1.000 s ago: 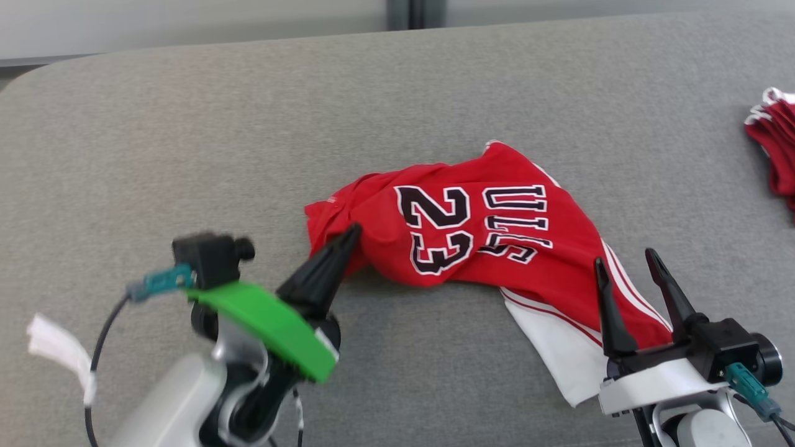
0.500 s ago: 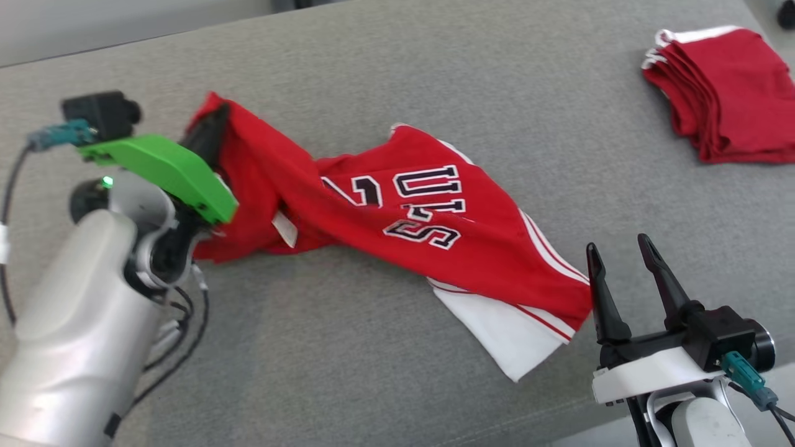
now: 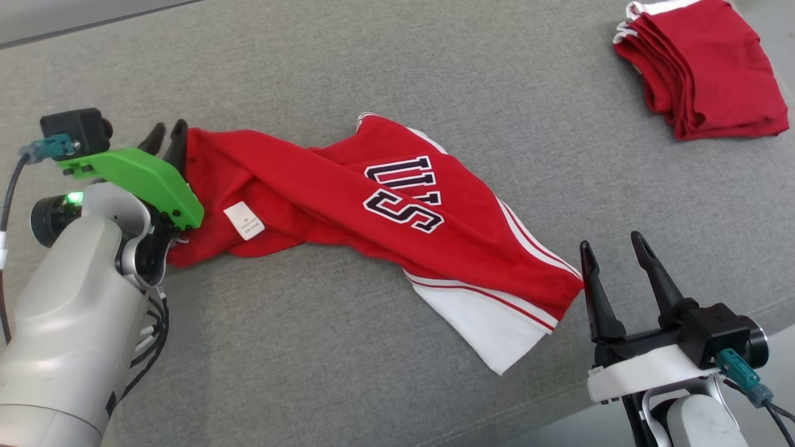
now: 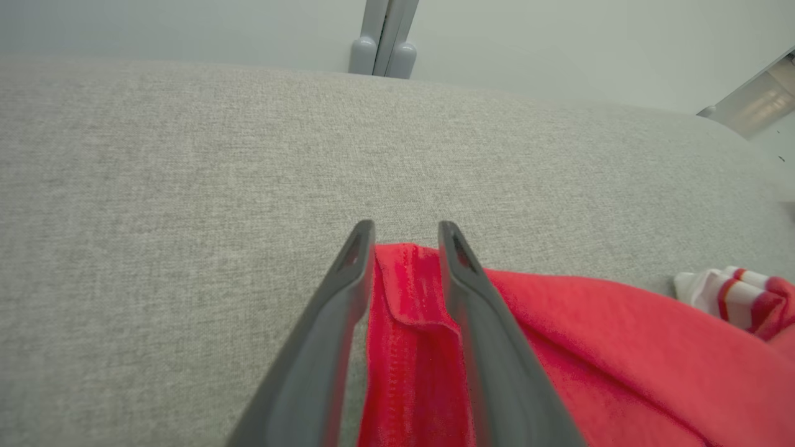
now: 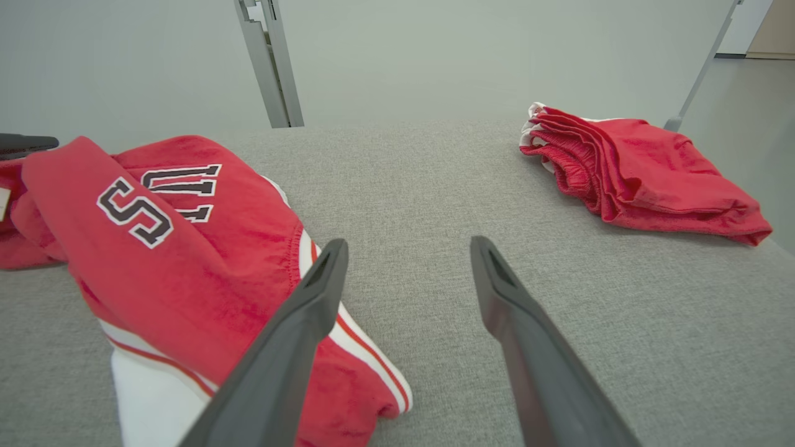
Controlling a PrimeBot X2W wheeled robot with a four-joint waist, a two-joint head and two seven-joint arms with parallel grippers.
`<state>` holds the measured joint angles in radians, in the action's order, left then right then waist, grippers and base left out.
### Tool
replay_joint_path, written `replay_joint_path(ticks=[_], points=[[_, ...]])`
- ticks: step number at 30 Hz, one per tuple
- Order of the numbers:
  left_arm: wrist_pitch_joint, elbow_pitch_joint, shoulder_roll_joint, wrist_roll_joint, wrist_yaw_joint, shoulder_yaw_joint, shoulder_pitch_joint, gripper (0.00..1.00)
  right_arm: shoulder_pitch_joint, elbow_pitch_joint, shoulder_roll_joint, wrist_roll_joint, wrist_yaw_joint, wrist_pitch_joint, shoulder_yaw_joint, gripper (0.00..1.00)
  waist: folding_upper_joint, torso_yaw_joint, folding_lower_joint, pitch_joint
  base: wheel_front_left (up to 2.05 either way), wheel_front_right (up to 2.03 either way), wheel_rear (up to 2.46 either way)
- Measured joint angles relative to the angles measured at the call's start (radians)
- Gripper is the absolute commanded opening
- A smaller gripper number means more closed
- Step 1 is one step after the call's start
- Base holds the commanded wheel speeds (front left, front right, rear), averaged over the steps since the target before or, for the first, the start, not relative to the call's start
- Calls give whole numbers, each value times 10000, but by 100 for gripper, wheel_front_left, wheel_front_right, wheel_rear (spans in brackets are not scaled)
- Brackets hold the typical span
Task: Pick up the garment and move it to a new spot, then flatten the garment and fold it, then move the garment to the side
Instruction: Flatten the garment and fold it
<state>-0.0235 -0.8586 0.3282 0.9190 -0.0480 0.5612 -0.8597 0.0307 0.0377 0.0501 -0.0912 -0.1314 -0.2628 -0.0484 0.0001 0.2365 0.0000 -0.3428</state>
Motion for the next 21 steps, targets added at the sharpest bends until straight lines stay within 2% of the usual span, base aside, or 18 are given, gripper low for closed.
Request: replay_joint_path(ticks=[7,14,21], points=[[-1183,-104,73,-40,-313,-123,48,100,-191,59,-4,59,0,0,104,100,0,-386,0,385,0,0,0],[-1434,1323,-23,105,-370,29,1467,100,-520,119,-4,67,0,0,184,100,0,-851,0,943,0,0,0],[-784,3081,-6,86,328,575,3080,100,-579,92,-6,67,0,0,90,100,0,-1394,0,1147,0,0,0]])
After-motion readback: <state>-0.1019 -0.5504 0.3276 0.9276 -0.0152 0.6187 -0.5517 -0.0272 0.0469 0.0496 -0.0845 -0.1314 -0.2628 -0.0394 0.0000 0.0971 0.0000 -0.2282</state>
